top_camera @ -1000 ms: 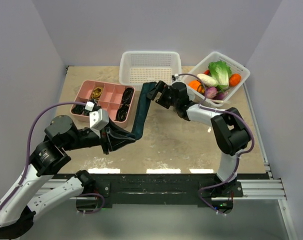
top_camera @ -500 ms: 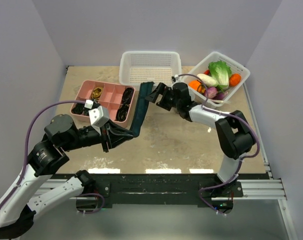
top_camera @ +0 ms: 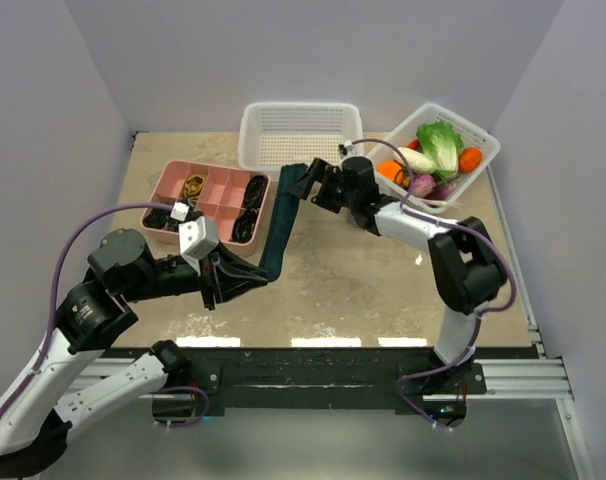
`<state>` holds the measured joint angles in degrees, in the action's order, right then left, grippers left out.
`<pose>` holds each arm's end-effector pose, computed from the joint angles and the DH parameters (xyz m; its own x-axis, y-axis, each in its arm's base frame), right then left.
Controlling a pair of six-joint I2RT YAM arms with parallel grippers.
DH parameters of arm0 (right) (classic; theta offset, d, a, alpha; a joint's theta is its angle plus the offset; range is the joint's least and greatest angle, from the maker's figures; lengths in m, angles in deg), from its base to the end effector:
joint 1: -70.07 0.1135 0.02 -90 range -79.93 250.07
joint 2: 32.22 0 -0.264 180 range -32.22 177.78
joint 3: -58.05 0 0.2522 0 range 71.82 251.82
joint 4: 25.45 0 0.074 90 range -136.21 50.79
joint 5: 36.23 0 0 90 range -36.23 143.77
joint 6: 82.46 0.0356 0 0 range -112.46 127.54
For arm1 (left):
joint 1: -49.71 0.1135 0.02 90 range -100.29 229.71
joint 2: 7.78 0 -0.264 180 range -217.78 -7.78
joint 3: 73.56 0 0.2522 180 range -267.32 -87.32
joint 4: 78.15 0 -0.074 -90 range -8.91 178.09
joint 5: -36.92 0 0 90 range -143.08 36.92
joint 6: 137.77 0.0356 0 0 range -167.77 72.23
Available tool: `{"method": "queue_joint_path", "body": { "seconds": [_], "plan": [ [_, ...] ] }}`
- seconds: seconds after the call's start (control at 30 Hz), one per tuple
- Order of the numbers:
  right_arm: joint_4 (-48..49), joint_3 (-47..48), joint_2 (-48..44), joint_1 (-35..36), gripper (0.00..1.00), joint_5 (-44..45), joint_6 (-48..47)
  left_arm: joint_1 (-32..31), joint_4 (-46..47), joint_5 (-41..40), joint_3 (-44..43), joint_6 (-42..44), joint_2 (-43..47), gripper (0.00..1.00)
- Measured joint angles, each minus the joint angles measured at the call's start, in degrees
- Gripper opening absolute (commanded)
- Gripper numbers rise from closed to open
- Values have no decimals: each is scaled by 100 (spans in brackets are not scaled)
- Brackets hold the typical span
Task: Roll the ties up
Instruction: Flatten out the tie at the center of the board.
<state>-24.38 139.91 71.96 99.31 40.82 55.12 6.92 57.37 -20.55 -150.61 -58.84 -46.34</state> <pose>0.3620 0.2118 0.2343 -0.6993 0.4330 -0.5687 -0.2106 0.6355 0.7428 0.0710 -0.0918 0.4242 -0.2605 0.0205 -0.9653 0.9325 0.2643 -0.2460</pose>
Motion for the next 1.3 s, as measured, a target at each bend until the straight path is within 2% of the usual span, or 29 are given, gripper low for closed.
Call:
{"method": "queue_joint_path", "body": {
  "seconds": [0.1,0.2,0.27,0.33,0.37,0.43,0.47,0.57,0.6,0.67,0.8,0.9,1.03,1.17,1.3],
  "plan": [
    [-13,470,656,0,96,-4,76,0,28,190,0,-33,46,13],
    [-31,680,933,0,95,-9,199,0,46,396,0,-39,122,13],
    [-13,957,1143,0,86,-7,304,0,85,568,0,-61,155,14],
    [109,1176,1303,0,75,-11,431,0,111,682,0,-92,170,14],
    [179,1268,1377,0,64,-22,494,0,111,743,0,-105,181,14],
    [330,1425,1532,0,55,-81,608,0,127,866,0,-151,203,14],
    [415,1502,1617,0,36,-140,688,0,138,916,0,-166,212,14],
    [684,1615,1851,0,17,-341,876,0,212,1080,0,-195,267,16],
    [745,1624,1917,0,7,-380,916,0,251,1110,0,-197,297,17],
    [721,1615,1943,-4,1,-455,949,0,328,1126,0,-203,389,17],
    [603,1495,1672,-44,0,-382,750,0,476,1062,0,-208,533,17],
    [339,1113,933,-175,0,-140,426,-2,629,887,13,-203,501,17],
    [199,424,-586,-691,0,192,55,-4,905,658,96,-186,199,16],
    [157,-420,-2107,-1252,0,719,-282,-4,1408,573,254,-179,-494,16],
    [-199,-1307,-3416,-1419,0,1316,-564,-4,1954,570,431,-177,-1303,14]
  ]
}}
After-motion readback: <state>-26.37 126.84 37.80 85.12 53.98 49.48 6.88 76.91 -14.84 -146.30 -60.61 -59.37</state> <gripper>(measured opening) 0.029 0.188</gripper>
